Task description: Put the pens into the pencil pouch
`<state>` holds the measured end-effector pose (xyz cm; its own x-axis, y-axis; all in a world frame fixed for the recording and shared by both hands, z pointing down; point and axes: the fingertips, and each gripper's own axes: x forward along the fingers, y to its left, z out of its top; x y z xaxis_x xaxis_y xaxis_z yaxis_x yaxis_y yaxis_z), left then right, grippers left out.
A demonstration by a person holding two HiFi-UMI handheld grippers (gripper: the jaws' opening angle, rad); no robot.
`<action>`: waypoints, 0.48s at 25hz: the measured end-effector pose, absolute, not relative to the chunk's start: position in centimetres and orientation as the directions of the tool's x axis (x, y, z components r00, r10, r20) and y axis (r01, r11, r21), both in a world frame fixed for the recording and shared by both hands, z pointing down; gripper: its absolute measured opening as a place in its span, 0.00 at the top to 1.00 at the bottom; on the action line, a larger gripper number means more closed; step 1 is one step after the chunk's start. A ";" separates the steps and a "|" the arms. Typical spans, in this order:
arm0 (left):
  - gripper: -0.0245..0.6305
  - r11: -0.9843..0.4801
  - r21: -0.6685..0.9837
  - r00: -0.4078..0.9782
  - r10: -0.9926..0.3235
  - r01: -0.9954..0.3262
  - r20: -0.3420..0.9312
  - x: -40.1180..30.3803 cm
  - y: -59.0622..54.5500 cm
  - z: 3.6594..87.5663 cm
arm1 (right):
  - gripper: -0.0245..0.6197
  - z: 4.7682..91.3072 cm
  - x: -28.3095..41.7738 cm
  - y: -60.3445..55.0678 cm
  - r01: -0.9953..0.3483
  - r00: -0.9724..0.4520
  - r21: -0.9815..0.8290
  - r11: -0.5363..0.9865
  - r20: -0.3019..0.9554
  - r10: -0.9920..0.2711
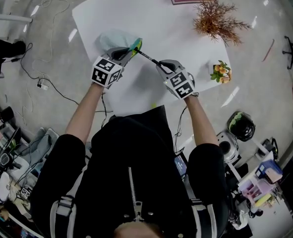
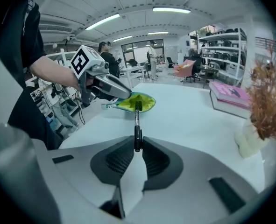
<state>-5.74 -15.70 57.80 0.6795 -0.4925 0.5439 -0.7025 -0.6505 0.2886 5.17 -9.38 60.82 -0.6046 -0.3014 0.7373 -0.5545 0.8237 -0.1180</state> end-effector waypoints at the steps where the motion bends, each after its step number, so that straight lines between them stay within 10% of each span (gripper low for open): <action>1: 0.88 -0.655 0.284 0.679 -0.490 -0.701 0.546 -5.8 -15.6 57.7 | 0.86 60.8 4.6 -9.5 -0.544 -0.609 -0.119 0.831 0.737 -0.292; 12: 0.88 -0.660 0.299 0.690 -0.473 -0.690 0.548 -6.1 -15.4 57.5 | 0.86 60.7 0.0 -11.6 -0.485 -0.640 -0.133 0.865 0.727 -0.247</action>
<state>-6.07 -15.38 57.46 0.6900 -0.4734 0.5475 -0.6896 -0.6597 0.2987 -0.01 -11.61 60.72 -0.6402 -0.2474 0.7273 -0.4847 0.8646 -0.1325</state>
